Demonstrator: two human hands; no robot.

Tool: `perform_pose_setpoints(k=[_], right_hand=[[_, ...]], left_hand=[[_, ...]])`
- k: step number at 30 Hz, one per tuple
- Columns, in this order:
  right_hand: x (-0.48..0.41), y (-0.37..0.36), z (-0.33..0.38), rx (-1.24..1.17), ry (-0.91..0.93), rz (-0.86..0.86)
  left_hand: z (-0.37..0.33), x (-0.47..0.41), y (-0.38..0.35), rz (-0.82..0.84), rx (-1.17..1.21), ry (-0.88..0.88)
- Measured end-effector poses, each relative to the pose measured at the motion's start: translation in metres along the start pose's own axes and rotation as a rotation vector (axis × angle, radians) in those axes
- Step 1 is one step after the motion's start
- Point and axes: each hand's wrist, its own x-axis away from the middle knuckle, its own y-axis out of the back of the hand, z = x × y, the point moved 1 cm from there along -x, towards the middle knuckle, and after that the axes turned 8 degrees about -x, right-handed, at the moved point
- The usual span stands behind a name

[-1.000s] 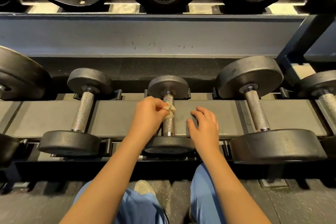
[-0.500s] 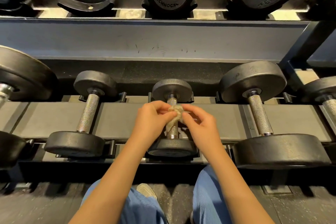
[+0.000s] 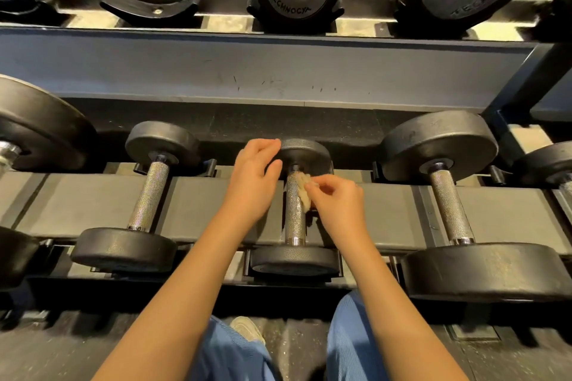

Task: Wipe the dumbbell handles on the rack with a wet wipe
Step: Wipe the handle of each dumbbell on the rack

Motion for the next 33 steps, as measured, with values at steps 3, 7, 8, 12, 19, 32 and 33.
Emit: perform_pose_setpoints(k=[3,7,8,12,19,32,33], right_hand=[[0.017,0.005,-0.006,-0.085,-0.051,0.065],[0.009,-0.003,0.002,-0.039,0.004,-0.004],[-0.001,-0.005,0.004,-0.016,0.031,-0.036],[-0.019,-0.012,0.009,-0.008,0.059,-0.071],[0.025,0.005,-0.004,0.075,0.049,0.103],[0.000,-0.005,0.013,0.170,0.172,0.051],[0.008,0.000,0.012,0.178,0.166,0.100]], left_hand=[[0.005,0.001,-0.003,-0.012,0.026,-0.010],[0.006,0.001,-0.002,-0.008,0.066,-0.002],[0.006,0.001,-0.001,0.001,0.071,-0.001],[0.006,0.004,0.004,0.053,0.065,-0.006],[0.010,0.002,0.001,0.028,0.137,0.004],[0.012,0.004,0.001,0.070,0.161,0.023],[0.012,0.004,0.001,0.068,0.163,0.021]])
